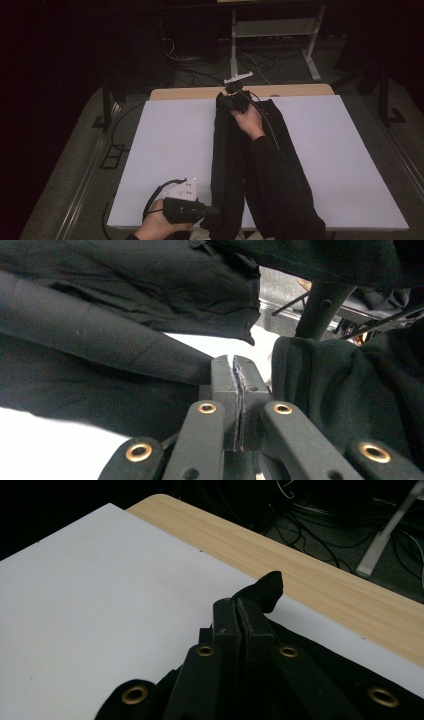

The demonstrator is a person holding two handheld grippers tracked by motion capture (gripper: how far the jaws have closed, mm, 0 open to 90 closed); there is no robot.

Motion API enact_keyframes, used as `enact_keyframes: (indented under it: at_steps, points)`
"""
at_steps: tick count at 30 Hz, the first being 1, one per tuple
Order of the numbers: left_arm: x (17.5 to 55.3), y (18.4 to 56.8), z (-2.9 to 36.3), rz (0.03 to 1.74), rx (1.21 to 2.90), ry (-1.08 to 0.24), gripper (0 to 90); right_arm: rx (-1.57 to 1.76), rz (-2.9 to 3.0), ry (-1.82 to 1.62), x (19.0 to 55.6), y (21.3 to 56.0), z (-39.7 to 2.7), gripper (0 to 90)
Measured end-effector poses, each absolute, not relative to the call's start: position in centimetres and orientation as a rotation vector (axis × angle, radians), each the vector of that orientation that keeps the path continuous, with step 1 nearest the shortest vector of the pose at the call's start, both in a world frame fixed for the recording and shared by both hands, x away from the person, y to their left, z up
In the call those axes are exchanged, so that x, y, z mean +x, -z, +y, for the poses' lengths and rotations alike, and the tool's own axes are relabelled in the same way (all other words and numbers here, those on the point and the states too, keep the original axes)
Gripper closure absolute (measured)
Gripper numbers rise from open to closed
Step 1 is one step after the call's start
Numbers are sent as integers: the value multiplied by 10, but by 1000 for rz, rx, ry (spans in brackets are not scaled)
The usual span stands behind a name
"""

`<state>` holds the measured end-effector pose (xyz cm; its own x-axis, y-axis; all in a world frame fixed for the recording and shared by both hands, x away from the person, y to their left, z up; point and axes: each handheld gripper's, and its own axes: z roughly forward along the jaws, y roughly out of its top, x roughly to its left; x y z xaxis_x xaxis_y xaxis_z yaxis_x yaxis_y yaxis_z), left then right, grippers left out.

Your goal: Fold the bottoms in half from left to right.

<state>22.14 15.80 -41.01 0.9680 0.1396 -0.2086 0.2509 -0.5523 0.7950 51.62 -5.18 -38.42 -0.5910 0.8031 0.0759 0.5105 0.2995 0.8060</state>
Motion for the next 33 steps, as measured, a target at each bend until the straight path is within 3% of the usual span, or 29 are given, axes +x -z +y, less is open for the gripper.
enact_keyframes:
  at_steps: [33]
  points:
    - [235,410,74,146,2134,208,886,1222,2227,-1127,520,387,-116,860]
